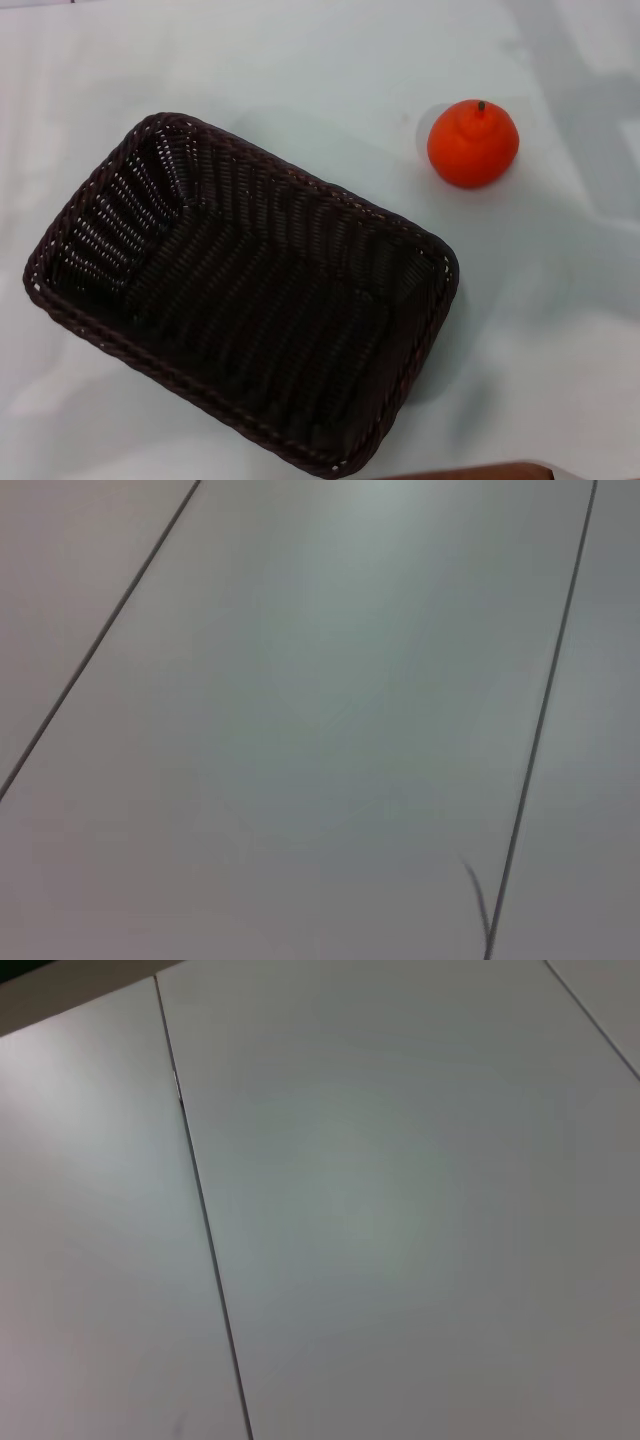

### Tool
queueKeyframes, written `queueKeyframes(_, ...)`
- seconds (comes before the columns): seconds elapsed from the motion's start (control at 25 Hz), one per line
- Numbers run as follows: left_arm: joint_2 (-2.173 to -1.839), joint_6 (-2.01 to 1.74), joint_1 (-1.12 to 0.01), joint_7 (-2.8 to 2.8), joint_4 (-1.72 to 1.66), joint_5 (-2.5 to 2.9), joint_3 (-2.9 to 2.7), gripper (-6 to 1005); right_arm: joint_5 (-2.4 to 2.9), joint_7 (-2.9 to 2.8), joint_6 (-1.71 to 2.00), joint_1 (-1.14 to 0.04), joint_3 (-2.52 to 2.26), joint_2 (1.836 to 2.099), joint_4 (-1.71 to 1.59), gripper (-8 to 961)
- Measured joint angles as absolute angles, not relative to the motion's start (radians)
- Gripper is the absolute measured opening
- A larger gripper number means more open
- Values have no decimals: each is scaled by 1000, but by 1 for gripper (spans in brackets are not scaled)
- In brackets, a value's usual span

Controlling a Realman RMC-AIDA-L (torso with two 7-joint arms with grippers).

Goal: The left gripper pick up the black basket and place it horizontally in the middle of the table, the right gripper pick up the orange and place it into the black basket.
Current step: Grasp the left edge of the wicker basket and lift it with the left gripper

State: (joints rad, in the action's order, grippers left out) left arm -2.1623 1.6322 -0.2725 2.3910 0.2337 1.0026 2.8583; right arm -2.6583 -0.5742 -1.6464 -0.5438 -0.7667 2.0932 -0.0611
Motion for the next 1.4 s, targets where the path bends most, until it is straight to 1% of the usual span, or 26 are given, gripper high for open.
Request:
queueKeyframes(0.4,-2159,1633,-241,2347,268,1006,2805,891,-2658,-608,-1625,-560,-776,2091,-99,927)
queueKeyframes(0.52,-2150,1620,-218,2288,331,1016,2745,891,-2658,-614,-1628,-561,-776,2090,-104,927)
queueKeyframes(0.6,-2137,1596,-199,2211,398,1038,2698,892,-2658,-623,-1630,-556,-776,2090,-110,927)
queueKeyframes(0.72,-2099,1564,-166,2001,565,1125,2640,892,-2658,-630,-1630,-546,-776,2091,-111,927)
queueKeyframes(0.84,-2052,1562,-139,1757,769,1257,2617,888,-2658,-632,-1630,-539,-775,2091,-112,927)
queueKeyframes(0.92,-2014,1577,-133,1548,938,1380,2612,879,-2658,-634,-1633,-536,-771,2090,-115,927)
queueKeyframes(0.96,-2004,1585,-134,1499,982,1410,2612,875,-2658,-635,-1634,-534,-770,2090,-119,927)
queueKeyframes(1.0,-1973,1617,-142,1358,1115,1505,2610,871,-2658,-636,-1634,-532,-769,2090,-122,927)
queueKeyframes(1.04,-1960,1645,-150,1276,1186,1562,2609,870,-2658,-637,-1634,-531,-769,2090,-124,927)
queueKeyframes(1.16,-1935,1727,-186,1098,1378,1703,2601,867,-2658,-643,-1635,-531,-768,2090,-127,927)
queueKeyframes(1.2,-1932,1758,-204,1040,1448,1760,2598,866,-2658,-644,-1634,-532,-769,2090,-127,927)
queueKeyframes(1.28,-1934,1798,-235,951,1566,1856,2594,864,-2658,-644,-1634,-535,-769,2090,-131,927)
queueKeyframes(1.36,-1952,1837,-283,802,1725,2011,2552,862,-2658,-645,-1633,-536,-768,2090,-138,927)
queueKeyframes(1.4,-1952,1837,-283,802,1725,2011,2552,861,-2658,-644,-1632,-537,-768,2091,-141,927)
